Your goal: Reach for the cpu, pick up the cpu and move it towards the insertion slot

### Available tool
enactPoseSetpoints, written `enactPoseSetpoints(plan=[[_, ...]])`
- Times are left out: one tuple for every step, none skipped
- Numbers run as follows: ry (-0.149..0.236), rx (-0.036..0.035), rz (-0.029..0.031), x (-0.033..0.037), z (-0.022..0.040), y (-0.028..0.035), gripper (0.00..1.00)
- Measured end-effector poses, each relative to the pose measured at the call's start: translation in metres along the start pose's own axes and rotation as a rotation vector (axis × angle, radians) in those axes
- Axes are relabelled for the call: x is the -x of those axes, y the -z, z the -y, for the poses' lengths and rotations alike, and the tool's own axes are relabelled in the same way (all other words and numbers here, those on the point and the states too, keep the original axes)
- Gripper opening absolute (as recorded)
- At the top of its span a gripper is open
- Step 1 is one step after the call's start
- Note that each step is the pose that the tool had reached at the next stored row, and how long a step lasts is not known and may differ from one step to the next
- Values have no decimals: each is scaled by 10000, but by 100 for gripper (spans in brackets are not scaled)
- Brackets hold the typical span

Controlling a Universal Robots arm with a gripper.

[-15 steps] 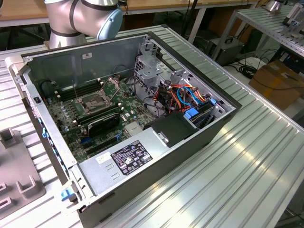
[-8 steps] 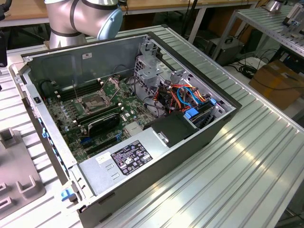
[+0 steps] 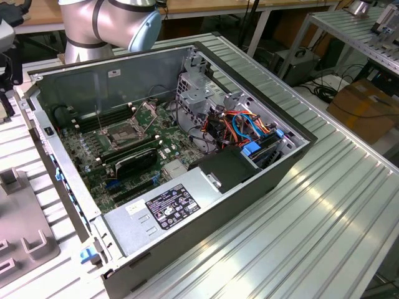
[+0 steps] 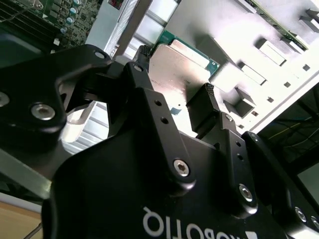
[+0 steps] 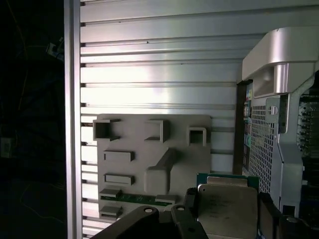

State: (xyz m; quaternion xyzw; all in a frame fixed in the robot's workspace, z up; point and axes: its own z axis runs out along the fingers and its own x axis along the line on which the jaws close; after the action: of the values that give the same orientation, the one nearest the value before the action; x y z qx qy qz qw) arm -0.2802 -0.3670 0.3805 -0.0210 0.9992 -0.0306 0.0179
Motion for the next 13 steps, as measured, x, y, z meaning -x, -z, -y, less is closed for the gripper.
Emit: enactPoseSetpoints(plan=[[0, 0, 0, 14, 1, 0, 55], [0, 0, 0, 38, 2, -1, 55], [0, 0, 1, 57, 2, -2, 55], [-1, 0, 0, 69, 3, -2, 55], [-1, 0, 0, 82, 3, -3, 55], [-1, 0, 0, 101, 4, -3, 55], [-3, 0, 0, 116, 4, -4, 55], [-12, 0, -1, 129, 4, -5, 55], [-73, -3, -4, 152, 5, -5, 55], [-104, -3, -6, 166, 6, -6, 55], [-112, -3, -7, 176, 6, -7, 55], [-118, -4, -7, 212, 7, -8, 55], [-120, 22, -6, 238, 8, -9, 55]])
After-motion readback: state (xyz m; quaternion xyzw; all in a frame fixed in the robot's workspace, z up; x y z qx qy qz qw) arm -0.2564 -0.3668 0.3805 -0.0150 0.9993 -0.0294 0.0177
